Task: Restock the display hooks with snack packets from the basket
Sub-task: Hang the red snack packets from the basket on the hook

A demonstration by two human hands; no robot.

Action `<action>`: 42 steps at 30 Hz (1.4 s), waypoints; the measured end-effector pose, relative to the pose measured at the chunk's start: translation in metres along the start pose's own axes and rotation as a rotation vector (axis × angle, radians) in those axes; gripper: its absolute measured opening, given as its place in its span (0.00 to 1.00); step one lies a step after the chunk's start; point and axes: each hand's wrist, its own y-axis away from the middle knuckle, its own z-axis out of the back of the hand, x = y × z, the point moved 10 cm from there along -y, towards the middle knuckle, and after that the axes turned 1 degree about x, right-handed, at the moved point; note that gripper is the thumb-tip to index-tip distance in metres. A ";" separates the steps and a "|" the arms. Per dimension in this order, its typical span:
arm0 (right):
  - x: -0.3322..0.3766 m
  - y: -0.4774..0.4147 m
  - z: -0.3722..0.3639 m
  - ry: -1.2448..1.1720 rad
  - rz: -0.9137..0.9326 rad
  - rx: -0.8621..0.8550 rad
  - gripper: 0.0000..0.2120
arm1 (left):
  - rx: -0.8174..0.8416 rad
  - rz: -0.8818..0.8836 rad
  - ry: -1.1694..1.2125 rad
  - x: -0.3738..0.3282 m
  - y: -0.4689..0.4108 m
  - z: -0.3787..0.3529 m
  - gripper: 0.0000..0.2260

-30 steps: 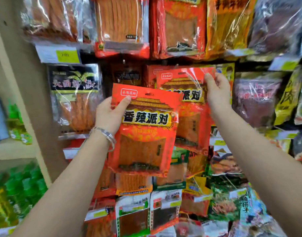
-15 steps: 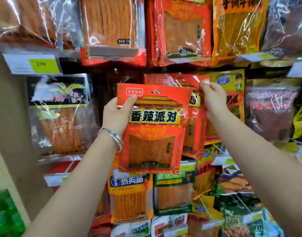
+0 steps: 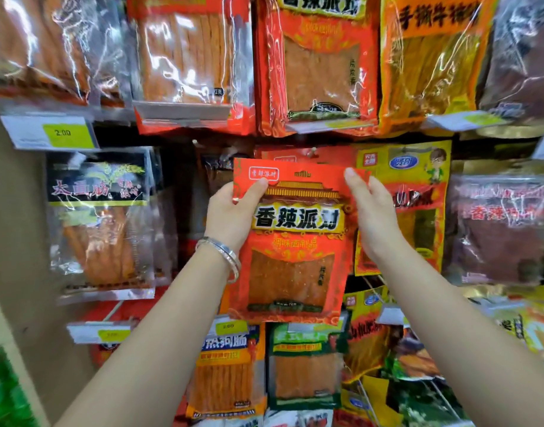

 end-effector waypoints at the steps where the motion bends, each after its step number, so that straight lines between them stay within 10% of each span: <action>1: 0.005 -0.001 0.004 0.003 0.023 -0.013 0.10 | -0.004 -0.055 -0.038 -0.006 0.000 -0.004 0.03; 6: 0.022 -0.010 0.017 0.048 0.061 -0.061 0.17 | 0.042 -0.486 -0.405 -0.059 0.011 -0.025 0.30; 10: 0.038 -0.018 0.017 0.049 0.119 -0.078 0.15 | 0.099 -0.645 -0.659 -0.083 0.021 -0.050 0.30; 22: 0.019 -0.051 0.007 0.166 0.054 -0.076 0.11 | 0.140 -0.649 -0.626 -0.073 0.018 -0.056 0.31; 29: 0.009 -0.023 0.011 0.409 0.313 -0.192 0.21 | 0.268 -0.489 -0.877 0.016 0.013 -0.060 0.29; 37: -0.042 0.018 -0.020 1.047 0.509 -0.004 0.23 | 0.469 -0.459 -1.092 0.102 0.018 -0.064 0.28; 42: -0.081 0.011 -0.032 1.386 0.397 0.169 0.41 | 0.534 -0.425 -1.165 0.115 0.001 -0.068 0.30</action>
